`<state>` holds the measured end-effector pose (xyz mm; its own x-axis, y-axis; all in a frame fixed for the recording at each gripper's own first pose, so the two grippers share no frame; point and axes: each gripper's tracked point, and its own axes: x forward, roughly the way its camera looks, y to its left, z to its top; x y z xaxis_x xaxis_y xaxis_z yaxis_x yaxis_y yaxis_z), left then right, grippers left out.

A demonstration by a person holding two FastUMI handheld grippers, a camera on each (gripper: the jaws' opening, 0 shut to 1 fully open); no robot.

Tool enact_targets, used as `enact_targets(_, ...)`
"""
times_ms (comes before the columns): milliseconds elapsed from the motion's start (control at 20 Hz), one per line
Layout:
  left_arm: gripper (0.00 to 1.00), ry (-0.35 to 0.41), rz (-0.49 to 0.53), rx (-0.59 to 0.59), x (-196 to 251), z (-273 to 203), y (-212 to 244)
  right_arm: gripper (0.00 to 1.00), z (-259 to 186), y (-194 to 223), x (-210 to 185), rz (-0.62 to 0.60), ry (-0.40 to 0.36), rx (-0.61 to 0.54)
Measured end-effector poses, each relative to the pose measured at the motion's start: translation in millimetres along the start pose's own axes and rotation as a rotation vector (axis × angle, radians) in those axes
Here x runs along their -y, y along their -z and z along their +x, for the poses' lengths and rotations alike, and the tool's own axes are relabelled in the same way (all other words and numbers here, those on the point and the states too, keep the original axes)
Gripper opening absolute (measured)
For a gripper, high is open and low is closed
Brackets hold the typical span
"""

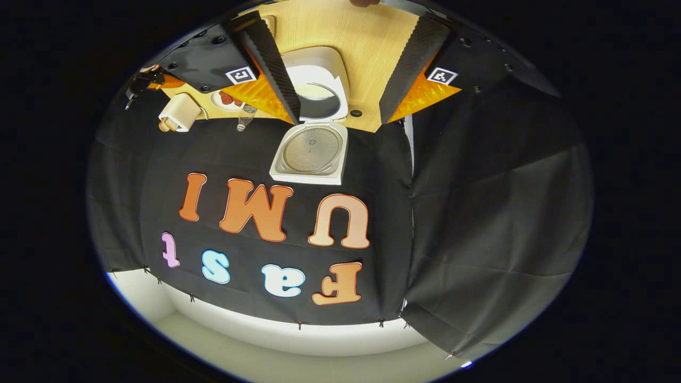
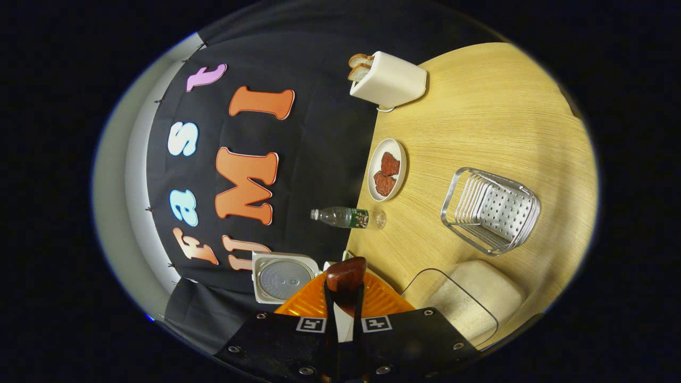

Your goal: Close the left gripper, press the button to open the rice cooker; take a wooden spoon from the chopstick holder with the right hand, scoop a spoonful of rice and pour it into the rice cooker, then put the wooden spoon back into the chopstick holder.

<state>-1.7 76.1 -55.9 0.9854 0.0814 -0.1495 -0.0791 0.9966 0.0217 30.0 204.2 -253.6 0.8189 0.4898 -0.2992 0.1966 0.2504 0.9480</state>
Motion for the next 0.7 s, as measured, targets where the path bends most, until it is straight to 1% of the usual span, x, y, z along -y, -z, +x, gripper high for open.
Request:
enact_targets(200,1.00,0.004,0.022,0.010,3,-2,-5,0.10,-1,-4,-23,0.031,-0.028,-0.002)
enact_targets(400,1.00,0.002,0.021,0.020,2,-2,-9,0.10,5,-2,-58,0.061,-0.068,-0.010)
enact_targets(700,1.00,0.001,0.023,0.006,-3,1,-5,0.10,28,9,-106,0.084,-0.113,-0.032)
